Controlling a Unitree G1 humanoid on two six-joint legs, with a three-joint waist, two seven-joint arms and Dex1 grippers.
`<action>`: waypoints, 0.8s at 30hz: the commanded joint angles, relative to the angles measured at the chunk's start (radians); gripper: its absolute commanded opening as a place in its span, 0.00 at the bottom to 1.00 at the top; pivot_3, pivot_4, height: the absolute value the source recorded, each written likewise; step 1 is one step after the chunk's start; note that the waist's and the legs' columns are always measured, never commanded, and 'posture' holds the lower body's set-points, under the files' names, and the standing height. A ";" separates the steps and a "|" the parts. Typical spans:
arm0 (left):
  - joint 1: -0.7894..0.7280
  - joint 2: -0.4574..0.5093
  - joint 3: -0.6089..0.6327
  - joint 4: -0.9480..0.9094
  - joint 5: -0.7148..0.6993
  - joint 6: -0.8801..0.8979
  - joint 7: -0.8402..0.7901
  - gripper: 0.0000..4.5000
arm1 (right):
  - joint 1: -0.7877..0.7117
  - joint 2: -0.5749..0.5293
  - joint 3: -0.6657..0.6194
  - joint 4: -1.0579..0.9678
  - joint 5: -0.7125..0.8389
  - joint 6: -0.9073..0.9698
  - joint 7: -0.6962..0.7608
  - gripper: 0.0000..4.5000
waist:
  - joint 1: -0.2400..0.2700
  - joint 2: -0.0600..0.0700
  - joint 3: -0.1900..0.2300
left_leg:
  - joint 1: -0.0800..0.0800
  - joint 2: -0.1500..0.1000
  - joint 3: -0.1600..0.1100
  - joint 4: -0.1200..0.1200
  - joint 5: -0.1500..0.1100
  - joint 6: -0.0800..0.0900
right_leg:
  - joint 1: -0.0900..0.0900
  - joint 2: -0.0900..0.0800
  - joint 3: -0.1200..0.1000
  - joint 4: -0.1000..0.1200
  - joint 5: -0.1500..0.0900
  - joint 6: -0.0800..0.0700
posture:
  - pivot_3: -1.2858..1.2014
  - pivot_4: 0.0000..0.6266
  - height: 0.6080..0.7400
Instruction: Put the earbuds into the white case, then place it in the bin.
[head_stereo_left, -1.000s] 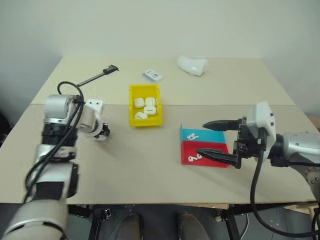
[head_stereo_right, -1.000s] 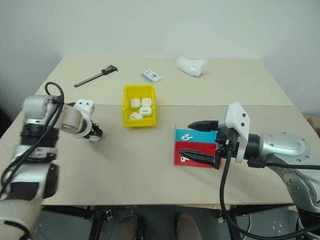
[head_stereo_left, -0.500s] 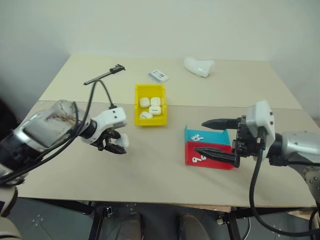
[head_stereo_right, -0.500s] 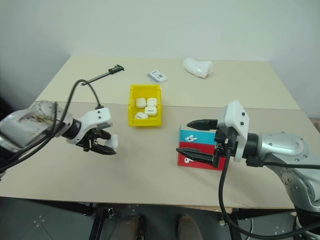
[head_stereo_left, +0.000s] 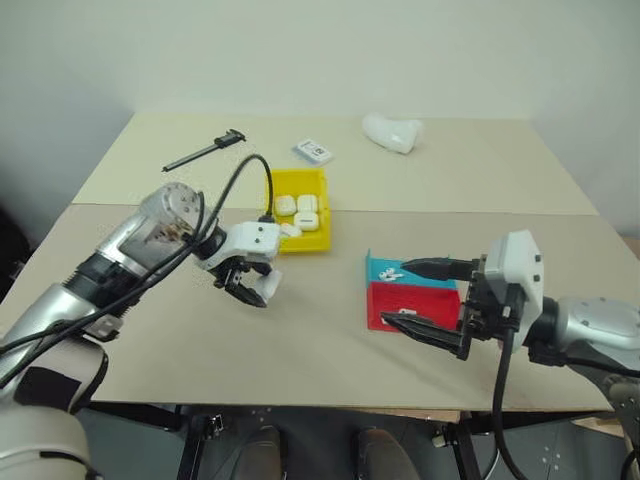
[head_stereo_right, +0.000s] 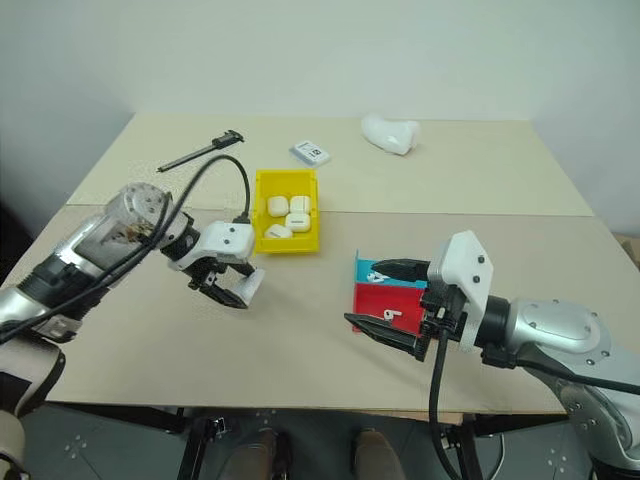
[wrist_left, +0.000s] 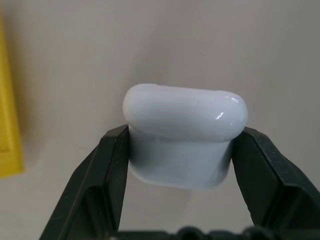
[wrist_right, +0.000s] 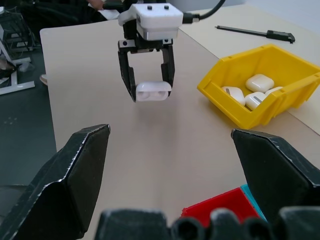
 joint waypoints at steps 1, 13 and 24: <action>-0.046 -0.012 -0.023 -0.024 0.109 0.053 -0.052 0.62 | 0.007 -0.002 -0.038 -0.037 0.027 -0.014 -0.013 1.00 | 0.000 0.000 0.000 | 0.000 0.000 0.000 0.000 0.000 0.000 | 0.000 0.000 0.000 0.000 0.000 0.000 | 0.52 0.24 1.00; 0.071 -0.012 0.054 -0.163 0.125 0.135 -0.066 0.83 | 0.009 0.005 -0.022 -0.033 0.018 -0.025 -0.014 1.00 | -0.005 0.000 0.000 | 0.000 0.001 -0.004 0.000 0.000 0.000 | 0.000 0.000 0.001 0.001 0.000 0.000 | 0.52 0.24 1.00; 0.114 0.015 0.108 -0.208 0.135 0.153 -0.067 0.99 | -0.005 0.008 -0.005 -0.013 0.002 -0.038 0.011 1.00 | -0.003 0.000 0.000 | 0.000 0.001 -0.004 0.000 0.000 0.000 | 0.000 0.000 0.000 0.001 0.000 0.000 | 0.52 0.24 1.00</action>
